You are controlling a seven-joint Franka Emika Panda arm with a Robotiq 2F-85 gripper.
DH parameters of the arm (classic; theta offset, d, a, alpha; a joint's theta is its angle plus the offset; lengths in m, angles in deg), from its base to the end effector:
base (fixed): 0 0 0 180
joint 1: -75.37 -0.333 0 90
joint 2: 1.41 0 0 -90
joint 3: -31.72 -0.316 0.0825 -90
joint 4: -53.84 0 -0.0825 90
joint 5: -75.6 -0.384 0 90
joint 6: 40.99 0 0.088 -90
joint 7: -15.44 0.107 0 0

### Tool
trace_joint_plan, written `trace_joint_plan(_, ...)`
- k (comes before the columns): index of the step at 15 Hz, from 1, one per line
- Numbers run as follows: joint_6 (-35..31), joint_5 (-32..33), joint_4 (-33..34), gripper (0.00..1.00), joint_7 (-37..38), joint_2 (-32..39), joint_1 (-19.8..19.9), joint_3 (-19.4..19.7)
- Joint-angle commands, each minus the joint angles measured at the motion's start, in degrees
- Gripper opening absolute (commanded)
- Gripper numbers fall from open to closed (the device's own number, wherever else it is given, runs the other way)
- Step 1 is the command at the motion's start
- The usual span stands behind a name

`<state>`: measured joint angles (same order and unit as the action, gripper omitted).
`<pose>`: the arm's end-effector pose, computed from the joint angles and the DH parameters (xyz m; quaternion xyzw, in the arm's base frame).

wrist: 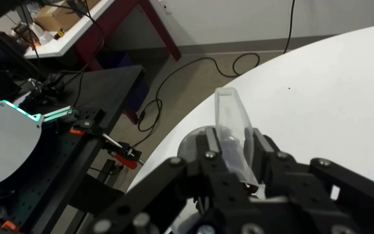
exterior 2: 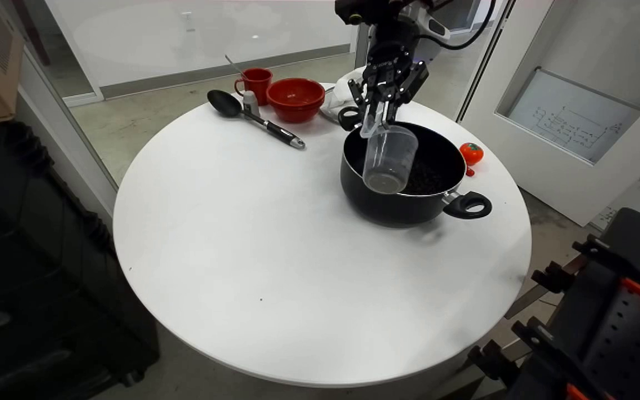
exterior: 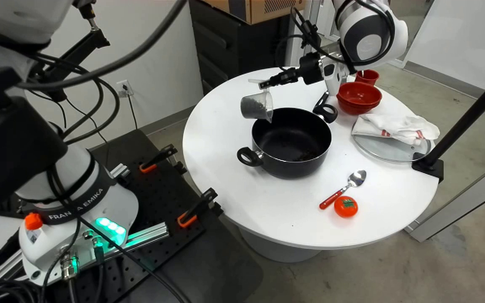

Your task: Pour some of the contents of the jug in the pot

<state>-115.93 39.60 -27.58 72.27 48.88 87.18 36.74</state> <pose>0.6077 -0.0982 0.1598 -0.6352 0.5666 0.5164 0.0944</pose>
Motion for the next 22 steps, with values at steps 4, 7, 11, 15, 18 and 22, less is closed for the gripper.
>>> trace_joint_plan(4, 9.81, -11.01, 11.10, 0.07, 3.92, 7.80, 3.64, -0.75)
trace_joint_plan(7, 11.03, -15.54, 13.13, 0.07, 4.76, 9.28, 4.86, -0.38)
trace_joint_plan(11, 9.06, -14.73, 10.37, 0.27, 2.67, 7.97, 3.76, 1.36)
trace_joint_plan(15, 9.30, -13.90, 9.14, 0.07, 2.05, 7.45, 3.13, 1.53)
trace_joint_plan(18, 9.12, -12.31, 6.40, 0.07, 1.38, 6.82, 2.19, 2.15)
trace_joint_plan(22, 8.36, -11.35, 4.53, 0.07, 1.56, 6.75, 1.41, 2.98)
